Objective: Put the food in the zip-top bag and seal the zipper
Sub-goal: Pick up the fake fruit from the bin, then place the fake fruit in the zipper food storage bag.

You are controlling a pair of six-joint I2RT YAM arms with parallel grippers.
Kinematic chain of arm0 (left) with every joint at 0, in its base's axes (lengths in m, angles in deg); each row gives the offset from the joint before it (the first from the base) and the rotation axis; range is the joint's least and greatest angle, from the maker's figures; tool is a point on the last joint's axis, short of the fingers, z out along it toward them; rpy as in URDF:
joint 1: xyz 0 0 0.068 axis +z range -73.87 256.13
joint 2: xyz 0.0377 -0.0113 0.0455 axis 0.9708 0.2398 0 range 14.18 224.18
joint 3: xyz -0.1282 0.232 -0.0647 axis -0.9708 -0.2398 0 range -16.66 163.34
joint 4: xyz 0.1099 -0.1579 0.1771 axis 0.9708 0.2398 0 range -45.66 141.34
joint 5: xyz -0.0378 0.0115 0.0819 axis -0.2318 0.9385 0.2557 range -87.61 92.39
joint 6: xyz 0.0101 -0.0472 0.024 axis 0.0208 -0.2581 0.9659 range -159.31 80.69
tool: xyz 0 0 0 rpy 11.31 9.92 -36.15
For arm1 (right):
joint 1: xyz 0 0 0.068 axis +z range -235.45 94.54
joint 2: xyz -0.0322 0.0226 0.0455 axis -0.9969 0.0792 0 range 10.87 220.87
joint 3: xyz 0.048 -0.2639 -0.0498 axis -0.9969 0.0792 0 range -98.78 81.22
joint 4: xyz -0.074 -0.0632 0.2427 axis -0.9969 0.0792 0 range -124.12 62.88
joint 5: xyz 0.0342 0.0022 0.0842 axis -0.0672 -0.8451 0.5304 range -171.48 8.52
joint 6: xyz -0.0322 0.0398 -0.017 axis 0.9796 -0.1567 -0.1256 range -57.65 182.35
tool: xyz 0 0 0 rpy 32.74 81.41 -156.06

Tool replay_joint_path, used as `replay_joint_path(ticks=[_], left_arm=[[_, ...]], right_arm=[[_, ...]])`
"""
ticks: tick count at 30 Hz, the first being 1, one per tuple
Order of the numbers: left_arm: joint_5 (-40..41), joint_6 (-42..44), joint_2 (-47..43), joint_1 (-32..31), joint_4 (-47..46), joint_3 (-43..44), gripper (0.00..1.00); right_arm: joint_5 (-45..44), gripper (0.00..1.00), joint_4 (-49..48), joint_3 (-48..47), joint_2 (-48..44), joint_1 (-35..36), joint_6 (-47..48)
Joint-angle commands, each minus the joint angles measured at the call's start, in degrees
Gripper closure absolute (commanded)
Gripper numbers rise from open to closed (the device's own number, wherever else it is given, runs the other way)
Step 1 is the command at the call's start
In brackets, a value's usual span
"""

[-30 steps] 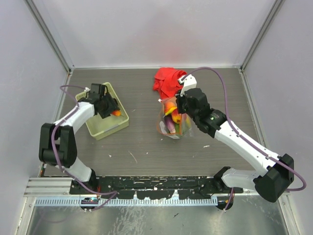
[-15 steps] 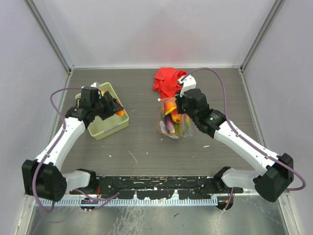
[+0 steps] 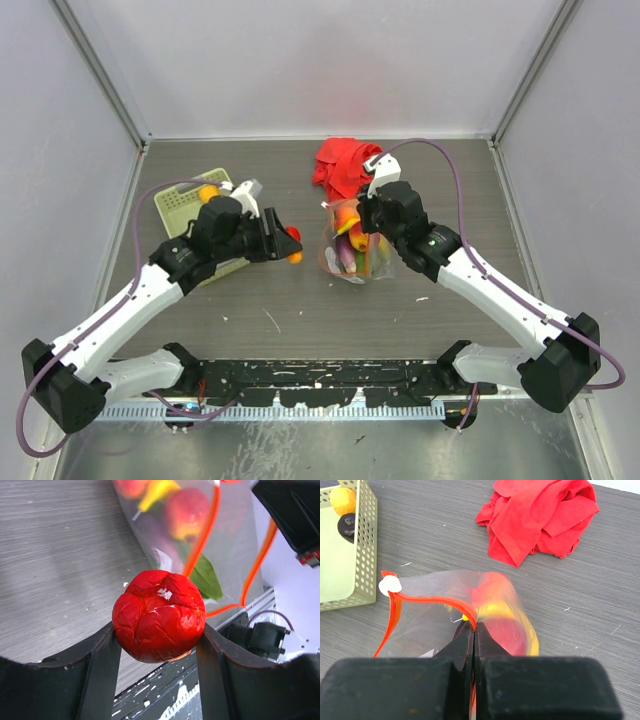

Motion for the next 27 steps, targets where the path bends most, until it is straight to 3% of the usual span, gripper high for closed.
replay_joint_path(ticks=[1,11,23,27], left_arm=[[2.8,3.7,-0.2,-5.8,-7.4,3.1,0.66],[11.6,19.3,4.9,-17.3,-18.6,6.1,0.65],[16.2,27.6,15.5,-19.6,-28.0,7.1,0.65],[20.2,28.4,18.9,-19.7,-26.4,9.1,0.64]], right_arm=[[0.7,1.00,-4.2,-0.1,-2.4,-0.1,-0.7],[1.8,1.00,-4.3,-0.1,-2.9,-0.1,-1.1],[2.1,1.00,-4.3,0.0,-3.5,-0.1,-1.1],[2.1,1.00,-4.1,0.0,-3.9,-0.1,-1.0]])
